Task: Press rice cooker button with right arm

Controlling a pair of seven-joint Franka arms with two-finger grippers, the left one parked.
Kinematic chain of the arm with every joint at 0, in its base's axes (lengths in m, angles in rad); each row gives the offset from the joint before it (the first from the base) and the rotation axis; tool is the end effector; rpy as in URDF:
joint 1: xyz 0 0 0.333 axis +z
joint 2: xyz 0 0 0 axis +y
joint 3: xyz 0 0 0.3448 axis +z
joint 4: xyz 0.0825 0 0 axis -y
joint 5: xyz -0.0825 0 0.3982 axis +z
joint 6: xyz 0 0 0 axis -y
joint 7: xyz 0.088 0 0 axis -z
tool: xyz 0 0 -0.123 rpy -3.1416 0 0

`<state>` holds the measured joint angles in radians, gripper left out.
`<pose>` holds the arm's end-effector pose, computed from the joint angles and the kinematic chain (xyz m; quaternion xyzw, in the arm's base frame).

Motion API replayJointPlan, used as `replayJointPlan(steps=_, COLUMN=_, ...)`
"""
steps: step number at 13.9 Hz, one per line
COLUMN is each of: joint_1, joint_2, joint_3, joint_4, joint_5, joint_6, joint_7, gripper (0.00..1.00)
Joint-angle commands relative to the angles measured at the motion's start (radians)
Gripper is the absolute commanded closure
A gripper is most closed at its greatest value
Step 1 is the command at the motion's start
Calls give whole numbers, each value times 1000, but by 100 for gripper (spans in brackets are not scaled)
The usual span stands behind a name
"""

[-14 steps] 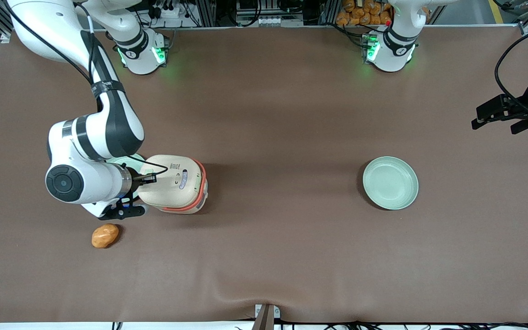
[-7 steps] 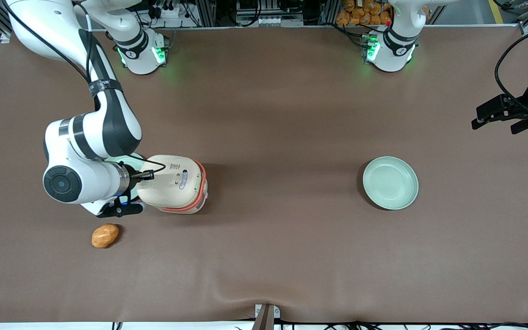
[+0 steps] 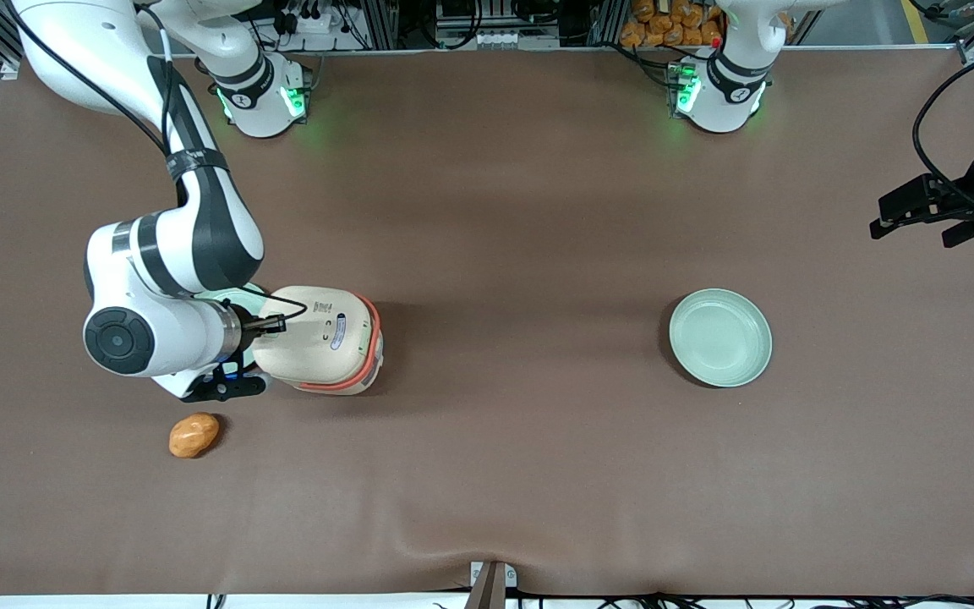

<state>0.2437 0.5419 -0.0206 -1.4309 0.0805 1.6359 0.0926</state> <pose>0.6701 0.1641 0.3611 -0.9837 -0.0555 0.1707 0.0069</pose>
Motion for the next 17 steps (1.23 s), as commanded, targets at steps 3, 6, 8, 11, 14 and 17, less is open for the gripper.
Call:
replayJointPlan(steps=3, joint_1=5, joint_2=21, joint_3=1, joint_4=-25, joint_5=-11, joint_6=62, joint_7=1, gripper=100)
replayJointPlan(steps=6, joint_1=5, joint_2=20, joint_3=1, joint_4=-28, joint_5=-12, joint_6=71, joint_7=-1, gripper=100)
replayJointPlan(steps=8, joint_1=2, joint_2=1, joint_3=1, joint_4=-13, joint_5=-10, joint_6=58, joint_7=1, gripper=100)
replayJointPlan(steps=11, joint_1=-4, joint_2=-57, joint_3=1, joint_4=33, joint_5=-10, joint_6=1, joint_7=9, gripper=68)
replayJointPlan(steps=14, joint_1=-23, joint_2=-137, joint_3=1, joint_4=52, joint_5=-12, joint_6=1, joint_7=1, gripper=0)
replayJointPlan(steps=17, joint_1=-40, joint_2=-233, joint_3=4, joint_4=46, joint_5=-10, joint_6=-18, joint_7=-1, gripper=0)
